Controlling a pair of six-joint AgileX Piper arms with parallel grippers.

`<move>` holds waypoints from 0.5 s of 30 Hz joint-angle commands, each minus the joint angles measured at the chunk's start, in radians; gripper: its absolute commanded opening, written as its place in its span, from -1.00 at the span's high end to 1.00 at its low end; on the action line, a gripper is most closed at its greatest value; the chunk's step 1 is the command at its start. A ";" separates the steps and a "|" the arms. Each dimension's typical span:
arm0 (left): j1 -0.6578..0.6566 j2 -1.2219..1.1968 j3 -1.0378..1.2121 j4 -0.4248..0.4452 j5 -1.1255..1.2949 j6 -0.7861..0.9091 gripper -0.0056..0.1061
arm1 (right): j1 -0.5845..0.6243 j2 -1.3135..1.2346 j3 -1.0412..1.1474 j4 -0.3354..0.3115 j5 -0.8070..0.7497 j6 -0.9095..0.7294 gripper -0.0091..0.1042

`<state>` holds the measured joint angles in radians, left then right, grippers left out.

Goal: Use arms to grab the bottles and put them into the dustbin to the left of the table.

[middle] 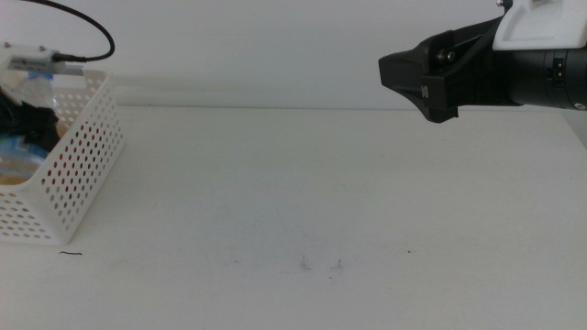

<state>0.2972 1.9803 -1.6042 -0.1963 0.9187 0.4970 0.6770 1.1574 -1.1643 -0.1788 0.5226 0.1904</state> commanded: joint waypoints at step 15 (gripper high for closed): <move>-0.125 -0.323 -0.013 -0.007 0.032 -0.114 -0.78 | 0.002 -0.005 -0.003 -0.002 -0.005 -0.008 -0.70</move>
<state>0.2064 1.7275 -1.6083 -0.1890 0.9449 0.4002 0.6770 1.1574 -1.1643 -0.1788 0.5226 0.1904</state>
